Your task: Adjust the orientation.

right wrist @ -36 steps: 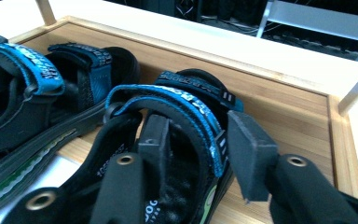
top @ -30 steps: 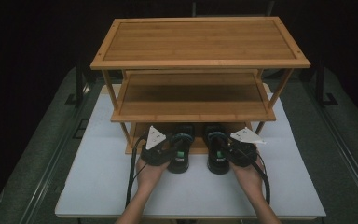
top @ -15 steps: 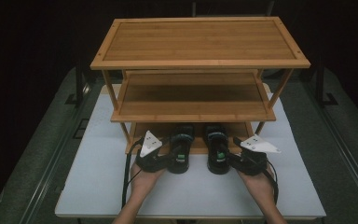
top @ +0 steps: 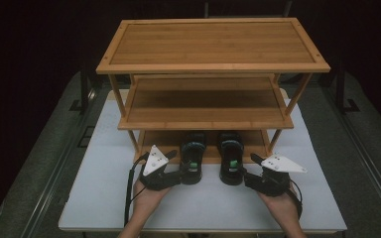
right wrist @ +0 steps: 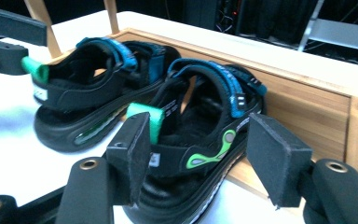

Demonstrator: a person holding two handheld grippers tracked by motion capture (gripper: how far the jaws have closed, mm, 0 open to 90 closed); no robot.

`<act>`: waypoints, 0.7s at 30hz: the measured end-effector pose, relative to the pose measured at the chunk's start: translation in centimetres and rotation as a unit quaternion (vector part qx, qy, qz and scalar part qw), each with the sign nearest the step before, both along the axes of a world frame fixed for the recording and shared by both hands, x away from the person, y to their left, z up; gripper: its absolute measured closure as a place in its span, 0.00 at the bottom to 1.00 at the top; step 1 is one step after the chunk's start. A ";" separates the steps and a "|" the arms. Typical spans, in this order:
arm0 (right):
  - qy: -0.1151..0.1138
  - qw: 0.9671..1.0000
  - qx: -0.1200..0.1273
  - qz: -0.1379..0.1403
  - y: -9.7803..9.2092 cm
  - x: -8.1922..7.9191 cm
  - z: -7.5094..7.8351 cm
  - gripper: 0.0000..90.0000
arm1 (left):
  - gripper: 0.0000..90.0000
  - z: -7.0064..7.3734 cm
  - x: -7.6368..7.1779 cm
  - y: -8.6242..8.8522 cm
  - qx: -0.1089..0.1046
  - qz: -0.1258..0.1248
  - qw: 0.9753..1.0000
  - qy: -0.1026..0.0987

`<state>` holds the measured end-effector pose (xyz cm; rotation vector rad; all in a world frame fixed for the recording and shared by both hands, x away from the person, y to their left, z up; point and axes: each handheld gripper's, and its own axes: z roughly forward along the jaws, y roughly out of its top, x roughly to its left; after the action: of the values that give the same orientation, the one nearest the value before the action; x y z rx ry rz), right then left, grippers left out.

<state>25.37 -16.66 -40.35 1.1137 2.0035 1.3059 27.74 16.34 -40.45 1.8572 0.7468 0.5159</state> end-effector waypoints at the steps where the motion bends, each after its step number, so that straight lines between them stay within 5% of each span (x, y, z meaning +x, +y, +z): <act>1: 0.000 1.000 0.000 0.002 0.0 -0.1 -0.1 0.42 | 0.41 0.0 -0.1 0.0 0.000 -0.003 1.000 0.001; 11: 0.007 1.000 -0.007 0.021 0.3 -1.3 -0.8 0.36 | 0.38 -0.5 -1.0 -0.1 0.008 -0.013 1.000 0.002; 21: 0.043 0.998 -0.041 0.031 0.7 -1.0 -2.3 0.31 | 0.32 -2.2 -1.0 -0.3 0.026 -0.019 0.999 0.030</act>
<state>24.39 -15.94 -42.67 1.0962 2.1499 1.2124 26.75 16.03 -42.66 1.9390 0.7437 0.4609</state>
